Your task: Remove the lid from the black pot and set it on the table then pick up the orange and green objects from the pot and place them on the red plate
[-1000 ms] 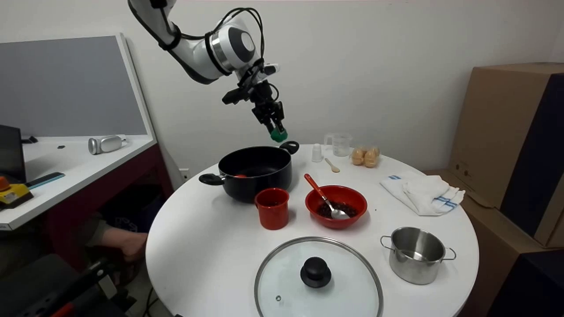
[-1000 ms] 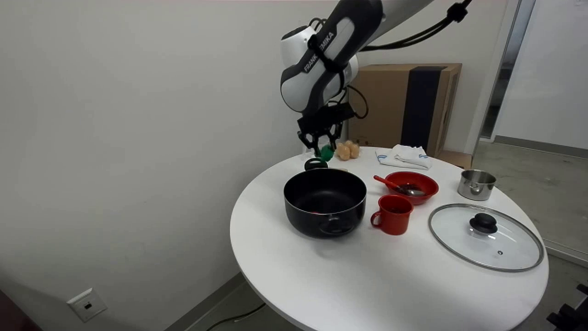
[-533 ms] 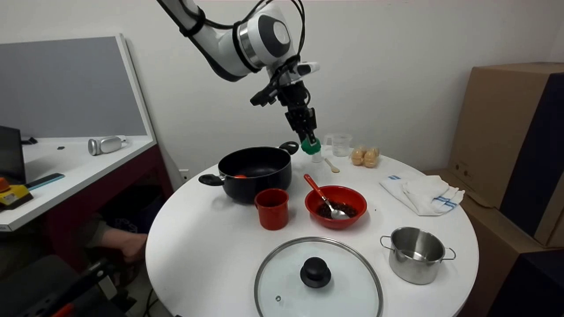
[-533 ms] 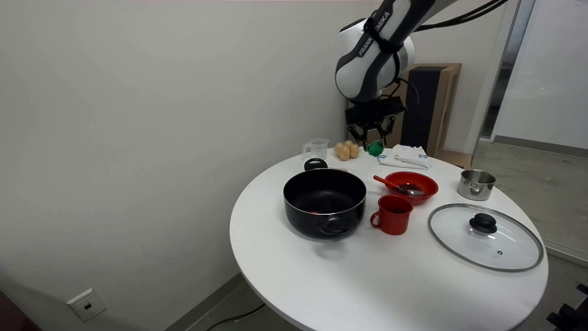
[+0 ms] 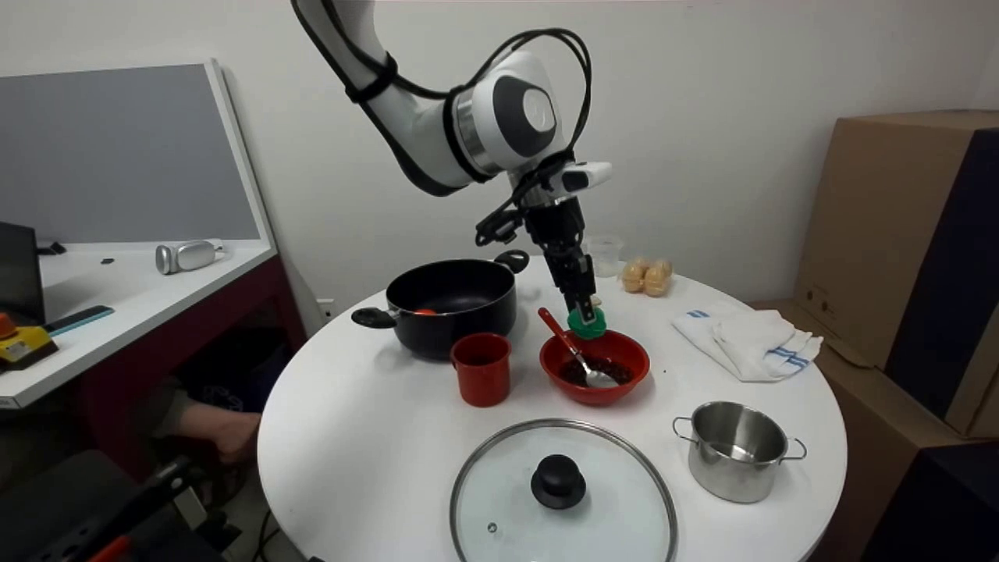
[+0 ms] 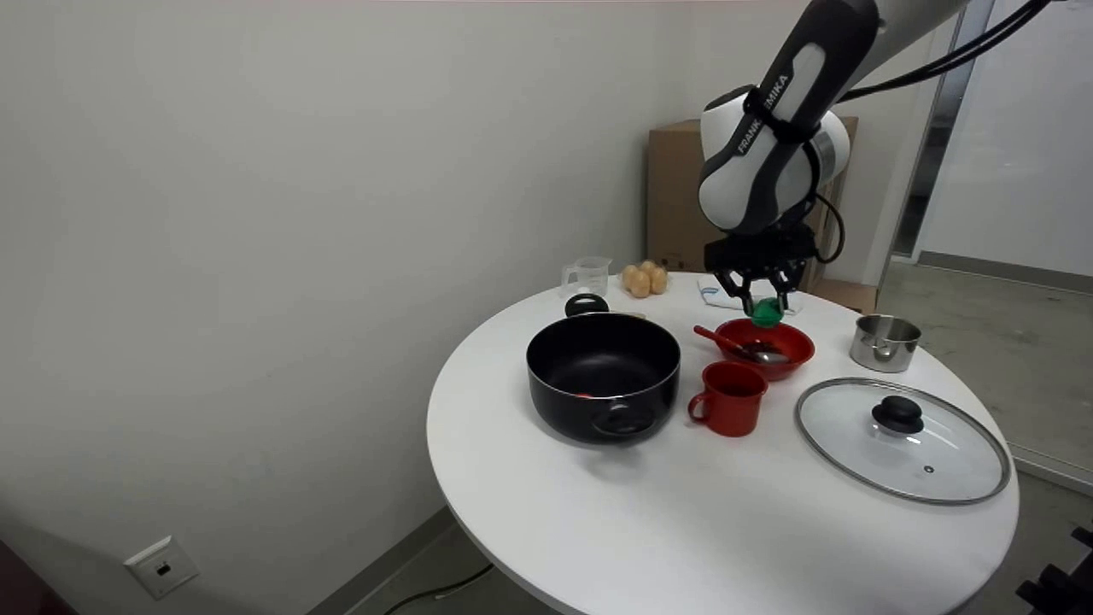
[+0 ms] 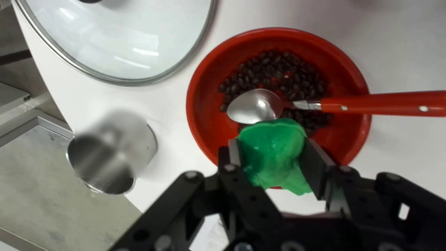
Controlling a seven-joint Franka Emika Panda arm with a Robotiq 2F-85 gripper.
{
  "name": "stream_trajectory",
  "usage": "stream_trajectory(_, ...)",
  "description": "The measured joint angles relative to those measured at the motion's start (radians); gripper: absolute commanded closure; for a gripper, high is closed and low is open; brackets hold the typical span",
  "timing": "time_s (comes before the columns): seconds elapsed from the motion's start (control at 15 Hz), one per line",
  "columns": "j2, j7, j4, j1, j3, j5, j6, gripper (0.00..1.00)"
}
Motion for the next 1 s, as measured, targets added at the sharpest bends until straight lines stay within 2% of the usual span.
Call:
stream_trajectory(0.2, 0.049, 0.019, 0.001, -0.007, -0.006, 0.001, 0.0, 0.8)
stream_trajectory(0.27, 0.065, 0.02, 0.003, -0.007, -0.007, 0.001, 0.0, 0.3)
stream_trajectory(0.4, 0.095, 0.021, 0.008, -0.007, -0.006, 0.001, 0.002, 0.22)
stream_trajectory(0.6, 0.132, 0.021, 0.024, -0.007, -0.006, 0.001, 0.005, 0.01)
stream_trajectory(1.0, 0.132, 0.016, 0.041, 0.004, -0.001, 0.001, 0.049, 0.0)
